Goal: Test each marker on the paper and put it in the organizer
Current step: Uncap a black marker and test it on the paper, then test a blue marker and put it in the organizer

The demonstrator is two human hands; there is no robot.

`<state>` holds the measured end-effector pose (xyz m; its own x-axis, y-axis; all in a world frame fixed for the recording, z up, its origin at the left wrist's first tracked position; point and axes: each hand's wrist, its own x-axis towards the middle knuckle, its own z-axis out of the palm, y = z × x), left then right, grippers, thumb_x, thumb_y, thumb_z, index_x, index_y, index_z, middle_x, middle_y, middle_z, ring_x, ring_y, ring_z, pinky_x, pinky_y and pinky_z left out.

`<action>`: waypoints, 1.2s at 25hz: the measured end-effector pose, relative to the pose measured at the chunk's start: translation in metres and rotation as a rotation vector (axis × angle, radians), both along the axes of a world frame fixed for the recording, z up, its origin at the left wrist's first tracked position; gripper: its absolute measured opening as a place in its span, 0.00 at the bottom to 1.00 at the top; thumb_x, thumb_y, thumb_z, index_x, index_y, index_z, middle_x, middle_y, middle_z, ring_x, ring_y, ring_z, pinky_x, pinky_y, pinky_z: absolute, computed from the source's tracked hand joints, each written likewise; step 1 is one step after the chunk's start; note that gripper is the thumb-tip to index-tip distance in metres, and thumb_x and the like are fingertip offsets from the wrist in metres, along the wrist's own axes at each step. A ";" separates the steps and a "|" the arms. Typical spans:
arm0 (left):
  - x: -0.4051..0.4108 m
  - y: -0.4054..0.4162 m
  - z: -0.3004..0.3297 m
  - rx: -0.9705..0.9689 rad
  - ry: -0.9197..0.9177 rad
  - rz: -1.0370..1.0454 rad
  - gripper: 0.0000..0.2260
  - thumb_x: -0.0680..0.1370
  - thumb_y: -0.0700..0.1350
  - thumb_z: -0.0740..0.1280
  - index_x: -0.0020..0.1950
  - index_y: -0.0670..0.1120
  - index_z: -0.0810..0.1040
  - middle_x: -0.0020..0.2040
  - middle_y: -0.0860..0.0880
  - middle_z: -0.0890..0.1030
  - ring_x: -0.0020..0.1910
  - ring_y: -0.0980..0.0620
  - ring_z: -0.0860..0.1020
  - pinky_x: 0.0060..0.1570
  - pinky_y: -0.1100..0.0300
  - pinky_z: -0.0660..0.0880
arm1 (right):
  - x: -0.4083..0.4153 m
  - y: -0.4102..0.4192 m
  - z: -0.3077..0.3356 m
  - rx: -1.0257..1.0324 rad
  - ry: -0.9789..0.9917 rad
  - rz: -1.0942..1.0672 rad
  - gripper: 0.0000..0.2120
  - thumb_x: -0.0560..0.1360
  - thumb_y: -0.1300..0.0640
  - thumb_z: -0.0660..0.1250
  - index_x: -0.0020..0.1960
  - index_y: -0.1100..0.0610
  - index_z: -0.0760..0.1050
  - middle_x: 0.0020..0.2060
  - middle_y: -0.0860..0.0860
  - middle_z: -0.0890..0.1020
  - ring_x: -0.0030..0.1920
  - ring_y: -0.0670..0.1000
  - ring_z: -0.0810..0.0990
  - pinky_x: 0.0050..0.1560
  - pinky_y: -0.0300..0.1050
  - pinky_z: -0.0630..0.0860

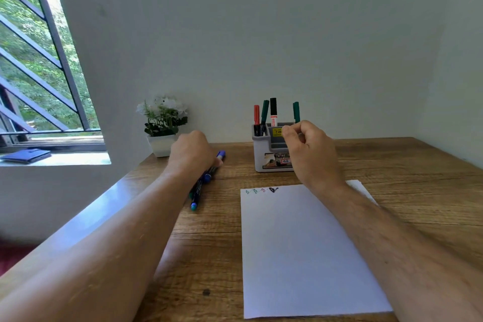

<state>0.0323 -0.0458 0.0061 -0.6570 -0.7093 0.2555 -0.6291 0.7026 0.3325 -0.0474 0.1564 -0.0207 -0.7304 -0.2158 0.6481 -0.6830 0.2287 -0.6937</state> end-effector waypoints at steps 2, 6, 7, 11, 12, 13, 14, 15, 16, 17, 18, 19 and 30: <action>-0.009 0.002 0.002 -0.043 0.019 -0.002 0.18 0.68 0.54 0.79 0.37 0.44 0.73 0.42 0.44 0.81 0.37 0.47 0.77 0.32 0.57 0.73 | -0.001 0.000 0.001 0.010 0.006 0.008 0.11 0.82 0.47 0.59 0.50 0.53 0.76 0.38 0.45 0.78 0.37 0.40 0.77 0.27 0.25 0.69; -0.020 0.011 -0.005 -0.078 -0.016 -0.005 0.21 0.69 0.50 0.79 0.34 0.47 0.67 0.33 0.47 0.73 0.41 0.44 0.77 0.36 0.55 0.74 | -0.001 0.000 0.000 0.011 0.014 0.027 0.12 0.82 0.47 0.60 0.51 0.55 0.77 0.36 0.43 0.77 0.35 0.40 0.76 0.27 0.25 0.68; -0.022 0.014 -0.008 -0.103 -0.027 -0.012 0.20 0.69 0.48 0.79 0.34 0.47 0.67 0.32 0.47 0.71 0.41 0.44 0.77 0.35 0.55 0.72 | -0.002 -0.001 0.000 0.014 0.016 0.029 0.12 0.81 0.47 0.60 0.51 0.55 0.77 0.36 0.43 0.77 0.35 0.40 0.76 0.27 0.25 0.68; -0.026 0.020 -0.013 -0.239 -0.015 -0.066 0.15 0.72 0.41 0.75 0.35 0.45 0.69 0.31 0.47 0.68 0.36 0.44 0.73 0.30 0.54 0.68 | -0.003 -0.004 0.001 0.029 0.021 0.022 0.13 0.81 0.46 0.60 0.50 0.53 0.77 0.37 0.43 0.79 0.37 0.41 0.77 0.28 0.27 0.69; -0.025 0.020 -0.013 -0.270 -0.013 -0.074 0.17 0.72 0.40 0.75 0.34 0.46 0.66 0.31 0.47 0.68 0.36 0.44 0.73 0.31 0.54 0.68 | -0.004 -0.004 0.001 0.037 0.022 0.021 0.12 0.81 0.46 0.60 0.51 0.53 0.77 0.38 0.44 0.79 0.38 0.41 0.78 0.28 0.27 0.69; -0.025 0.020 -0.014 -0.291 -0.020 -0.074 0.17 0.73 0.40 0.74 0.34 0.45 0.66 0.32 0.46 0.70 0.36 0.44 0.73 0.32 0.53 0.69 | -0.004 -0.005 0.001 0.040 0.024 0.022 0.12 0.81 0.46 0.60 0.51 0.53 0.77 0.38 0.44 0.79 0.39 0.40 0.78 0.28 0.27 0.69; -0.024 0.020 -0.015 -0.306 -0.031 -0.074 0.15 0.75 0.40 0.72 0.35 0.45 0.67 0.34 0.46 0.72 0.37 0.44 0.73 0.34 0.53 0.70 | -0.005 -0.006 0.001 0.036 0.028 0.026 0.12 0.81 0.47 0.60 0.50 0.54 0.77 0.38 0.44 0.79 0.38 0.40 0.77 0.28 0.26 0.69; -0.024 0.020 -0.017 -0.319 -0.045 -0.076 0.10 0.76 0.40 0.70 0.39 0.44 0.71 0.36 0.45 0.73 0.38 0.44 0.74 0.35 0.52 0.71 | -0.005 -0.006 0.001 0.031 0.032 0.029 0.12 0.81 0.47 0.60 0.50 0.54 0.77 0.36 0.43 0.78 0.36 0.40 0.76 0.28 0.25 0.68; -0.024 0.020 -0.019 -0.328 -0.052 -0.085 0.04 0.77 0.40 0.68 0.43 0.44 0.75 0.37 0.45 0.73 0.39 0.43 0.75 0.36 0.52 0.71 | -0.004 -0.007 0.001 0.029 0.036 0.030 0.12 0.81 0.47 0.60 0.49 0.54 0.77 0.35 0.43 0.77 0.35 0.40 0.76 0.28 0.25 0.68; -0.024 0.020 -0.020 -0.334 -0.051 -0.096 0.01 0.78 0.40 0.67 0.47 0.43 0.76 0.37 0.45 0.72 0.40 0.43 0.76 0.36 0.52 0.72 | -0.004 -0.007 0.000 0.029 0.040 0.032 0.12 0.81 0.47 0.60 0.49 0.55 0.77 0.34 0.43 0.76 0.34 0.41 0.75 0.27 0.25 0.68; -0.024 0.020 -0.021 -0.336 -0.049 -0.105 0.01 0.78 0.40 0.67 0.48 0.43 0.77 0.37 0.46 0.71 0.40 0.43 0.76 0.36 0.52 0.72 | -0.004 -0.007 0.000 0.028 0.043 0.035 0.13 0.81 0.47 0.60 0.48 0.55 0.77 0.34 0.43 0.76 0.33 0.41 0.75 0.27 0.25 0.68; -0.024 0.021 -0.020 -0.329 -0.043 -0.113 0.01 0.77 0.40 0.68 0.48 0.43 0.77 0.37 0.46 0.72 0.39 0.44 0.75 0.36 0.53 0.72 | -0.004 -0.007 0.000 0.027 0.044 0.037 0.13 0.81 0.47 0.60 0.48 0.55 0.77 0.34 0.43 0.76 0.33 0.41 0.75 0.28 0.26 0.68; -0.022 0.036 -0.015 -0.147 -0.085 -0.084 0.13 0.77 0.44 0.69 0.38 0.46 0.67 0.34 0.47 0.71 0.31 0.50 0.70 0.36 0.55 0.71 | -0.005 -0.007 0.000 0.026 0.030 0.038 0.13 0.81 0.47 0.60 0.50 0.55 0.78 0.37 0.46 0.79 0.36 0.41 0.77 0.29 0.25 0.69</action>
